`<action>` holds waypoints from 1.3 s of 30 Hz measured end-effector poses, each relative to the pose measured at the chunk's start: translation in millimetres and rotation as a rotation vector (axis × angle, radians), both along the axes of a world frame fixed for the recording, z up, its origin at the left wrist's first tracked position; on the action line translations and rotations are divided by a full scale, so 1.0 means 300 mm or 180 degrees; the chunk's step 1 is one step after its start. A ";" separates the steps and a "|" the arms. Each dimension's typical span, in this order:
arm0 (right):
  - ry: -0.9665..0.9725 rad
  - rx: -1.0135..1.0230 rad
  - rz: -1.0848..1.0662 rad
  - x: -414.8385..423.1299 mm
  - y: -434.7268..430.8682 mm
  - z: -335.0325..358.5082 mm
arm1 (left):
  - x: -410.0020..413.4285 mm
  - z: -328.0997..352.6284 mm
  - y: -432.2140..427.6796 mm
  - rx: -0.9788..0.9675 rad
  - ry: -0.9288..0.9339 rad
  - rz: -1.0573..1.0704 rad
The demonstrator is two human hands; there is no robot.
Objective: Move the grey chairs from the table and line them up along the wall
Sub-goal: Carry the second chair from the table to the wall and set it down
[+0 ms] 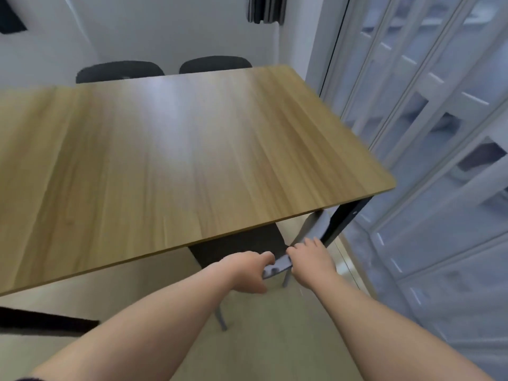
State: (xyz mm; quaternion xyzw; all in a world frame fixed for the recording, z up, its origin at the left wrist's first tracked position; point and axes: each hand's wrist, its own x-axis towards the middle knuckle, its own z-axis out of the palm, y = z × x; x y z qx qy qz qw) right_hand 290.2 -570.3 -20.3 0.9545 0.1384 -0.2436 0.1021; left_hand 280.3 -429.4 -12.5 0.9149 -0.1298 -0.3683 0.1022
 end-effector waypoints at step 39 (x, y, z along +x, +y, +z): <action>0.0063 -0.0004 -0.1922 -0.546 0.097 -0.076 | -0.254 -0.111 0.015 0.0093 -0.1008 -0.2641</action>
